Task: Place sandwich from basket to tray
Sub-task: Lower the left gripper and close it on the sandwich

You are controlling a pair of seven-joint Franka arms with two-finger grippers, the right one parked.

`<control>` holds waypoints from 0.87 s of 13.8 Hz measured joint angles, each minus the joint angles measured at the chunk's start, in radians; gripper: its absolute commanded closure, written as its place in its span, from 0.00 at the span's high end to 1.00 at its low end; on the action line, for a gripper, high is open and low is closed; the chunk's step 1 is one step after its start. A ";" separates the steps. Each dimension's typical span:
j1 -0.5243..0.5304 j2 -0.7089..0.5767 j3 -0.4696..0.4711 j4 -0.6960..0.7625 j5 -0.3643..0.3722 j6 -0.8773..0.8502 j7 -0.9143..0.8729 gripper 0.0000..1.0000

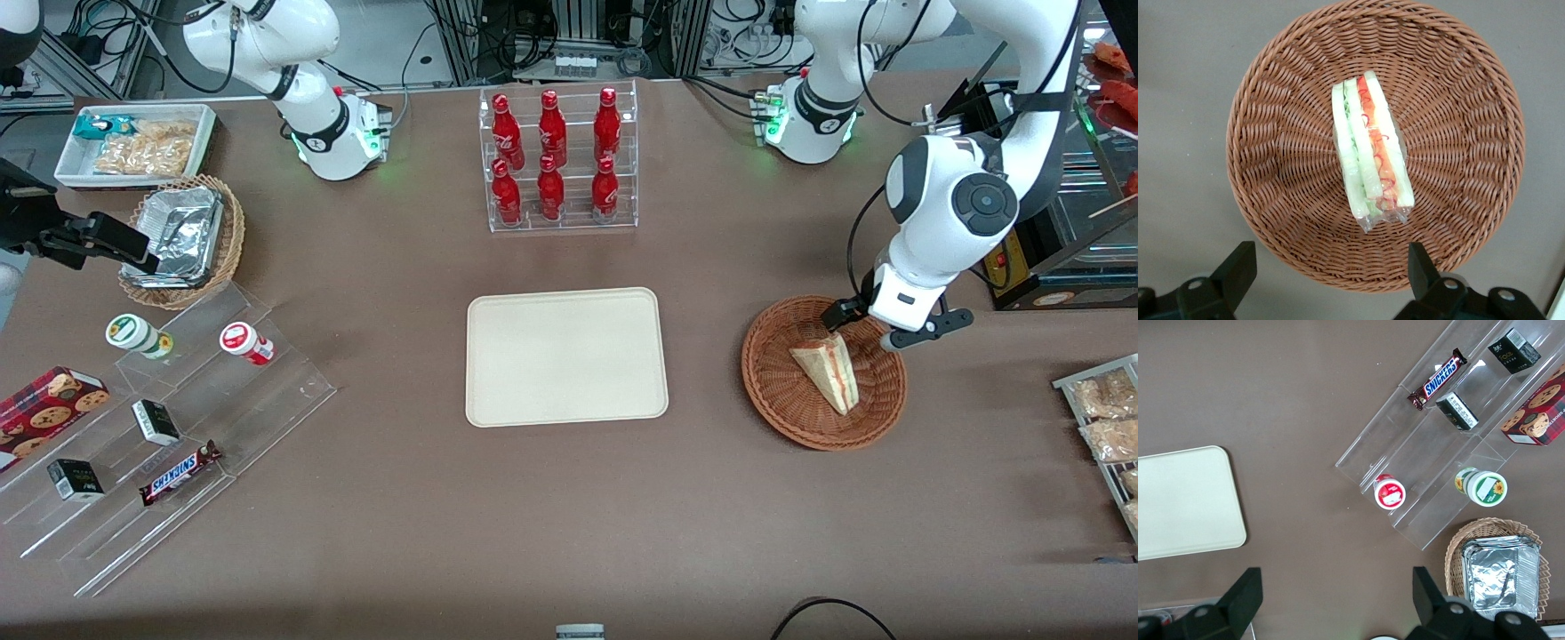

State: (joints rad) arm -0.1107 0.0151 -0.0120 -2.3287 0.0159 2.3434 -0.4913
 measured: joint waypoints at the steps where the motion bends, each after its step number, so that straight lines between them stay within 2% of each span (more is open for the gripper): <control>1: 0.000 0.001 0.000 -0.001 0.000 0.006 -0.033 1.00; 7: -0.020 0.034 -0.001 -0.010 -0.003 0.087 -0.301 1.00; 12: -0.035 0.079 -0.001 -0.001 -0.003 0.136 -0.344 1.00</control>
State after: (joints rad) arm -0.1460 0.0938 -0.0130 -2.3294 0.0126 2.4793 -0.8357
